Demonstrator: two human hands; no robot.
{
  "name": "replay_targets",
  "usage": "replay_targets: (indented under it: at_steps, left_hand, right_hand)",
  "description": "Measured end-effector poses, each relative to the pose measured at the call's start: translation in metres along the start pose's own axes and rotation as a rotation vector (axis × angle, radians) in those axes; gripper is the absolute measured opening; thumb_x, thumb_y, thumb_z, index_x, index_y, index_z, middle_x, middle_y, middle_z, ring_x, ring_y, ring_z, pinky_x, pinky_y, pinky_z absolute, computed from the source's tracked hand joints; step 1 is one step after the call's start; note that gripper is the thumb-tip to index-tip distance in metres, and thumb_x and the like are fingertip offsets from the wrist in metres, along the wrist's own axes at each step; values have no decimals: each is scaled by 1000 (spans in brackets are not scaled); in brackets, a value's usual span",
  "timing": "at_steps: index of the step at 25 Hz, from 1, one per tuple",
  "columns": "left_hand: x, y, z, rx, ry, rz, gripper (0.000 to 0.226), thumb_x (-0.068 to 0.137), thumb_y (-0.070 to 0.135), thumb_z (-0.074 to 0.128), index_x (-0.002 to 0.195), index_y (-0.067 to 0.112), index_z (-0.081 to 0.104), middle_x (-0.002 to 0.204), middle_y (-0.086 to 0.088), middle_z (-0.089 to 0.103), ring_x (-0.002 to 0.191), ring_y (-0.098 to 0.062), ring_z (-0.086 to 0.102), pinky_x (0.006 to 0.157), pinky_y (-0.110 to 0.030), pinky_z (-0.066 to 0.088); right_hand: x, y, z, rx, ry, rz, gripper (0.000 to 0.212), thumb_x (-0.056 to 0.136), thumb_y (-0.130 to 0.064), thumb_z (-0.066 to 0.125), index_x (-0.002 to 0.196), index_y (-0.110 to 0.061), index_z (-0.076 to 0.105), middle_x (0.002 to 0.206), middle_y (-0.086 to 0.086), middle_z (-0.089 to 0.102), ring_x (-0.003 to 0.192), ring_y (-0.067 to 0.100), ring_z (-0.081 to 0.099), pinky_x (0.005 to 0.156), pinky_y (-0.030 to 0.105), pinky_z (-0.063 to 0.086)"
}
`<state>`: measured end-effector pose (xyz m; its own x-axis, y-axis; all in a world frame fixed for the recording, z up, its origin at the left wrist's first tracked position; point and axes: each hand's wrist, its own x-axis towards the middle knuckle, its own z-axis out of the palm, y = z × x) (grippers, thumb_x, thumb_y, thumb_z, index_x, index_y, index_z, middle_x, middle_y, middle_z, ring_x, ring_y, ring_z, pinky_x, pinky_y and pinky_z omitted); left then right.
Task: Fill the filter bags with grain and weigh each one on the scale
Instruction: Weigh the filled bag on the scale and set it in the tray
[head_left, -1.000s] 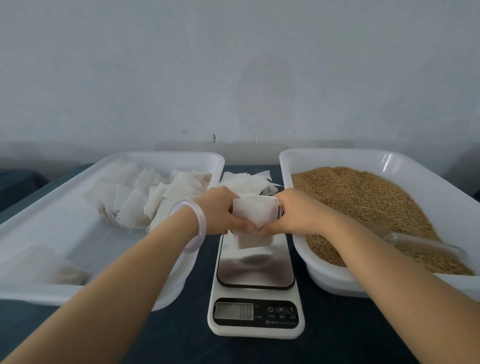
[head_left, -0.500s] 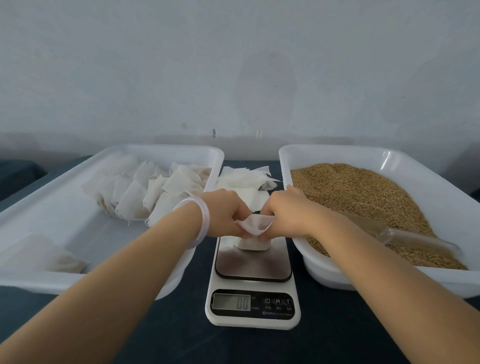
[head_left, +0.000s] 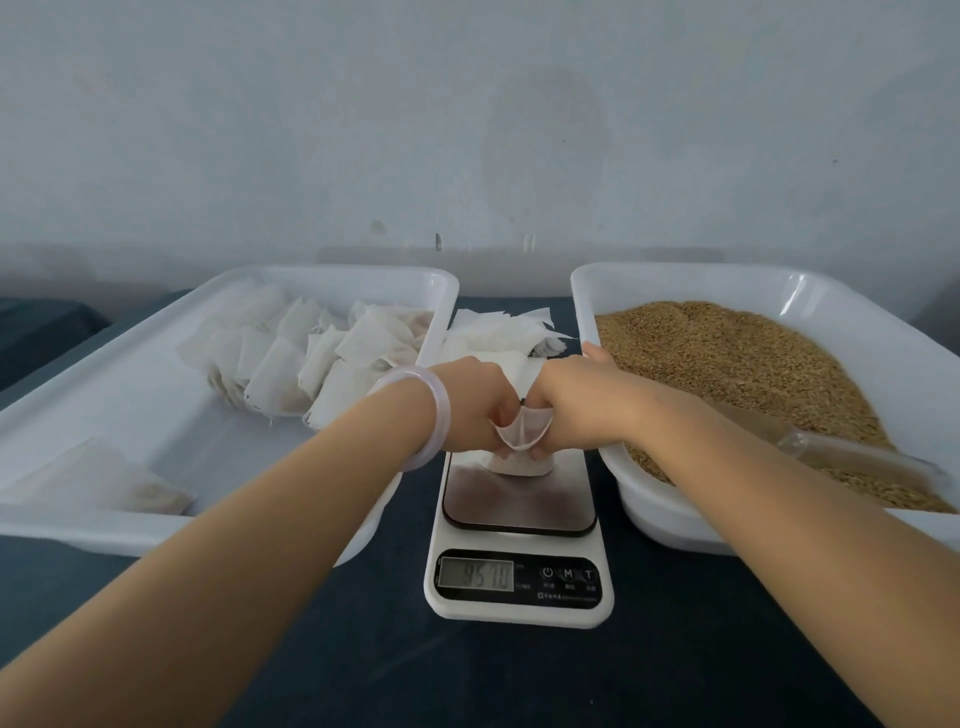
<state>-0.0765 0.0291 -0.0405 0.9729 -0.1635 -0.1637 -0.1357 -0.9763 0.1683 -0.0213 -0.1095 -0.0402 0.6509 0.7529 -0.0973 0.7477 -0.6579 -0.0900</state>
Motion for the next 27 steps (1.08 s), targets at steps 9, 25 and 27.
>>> replay_targets:
  at_steps: [9, 25, 27]
  left_hand:
    - [-11, -9, -3, -309, 144, 9, 42, 73, 36, 76, 103, 29, 49, 93, 16, 55, 91, -9, 57, 81, -26, 47]
    - [-11, -8, -2, -382, 139, 14, 37, 78, 32, 74, 106, 31, 50, 93, 16, 58, 95, -12, 61, 90, -33, 48]
    - [-11, -8, -2, -373, 144, 16, 35, 79, 31, 73, 104, 33, 49, 93, 17, 58, 94, -11, 60, 90, -33, 48]
  right_hand:
    - [-15, 11, -2, 373, 84, -26, 35, 59, -47, 81, 82, -44, 55, 79, -21, 48, 82, 3, 36, 60, 20, 26]
    - [-14, 16, -1, 451, 67, 7, 43, 58, -48, 83, 92, -38, 60, 87, -19, 54, 78, -5, 45, 58, 21, 32]
    - [-14, 16, 0, 450, 65, 8, 44, 58, -48, 83, 94, -37, 61, 87, -19, 55, 77, -4, 45, 58, 21, 32]
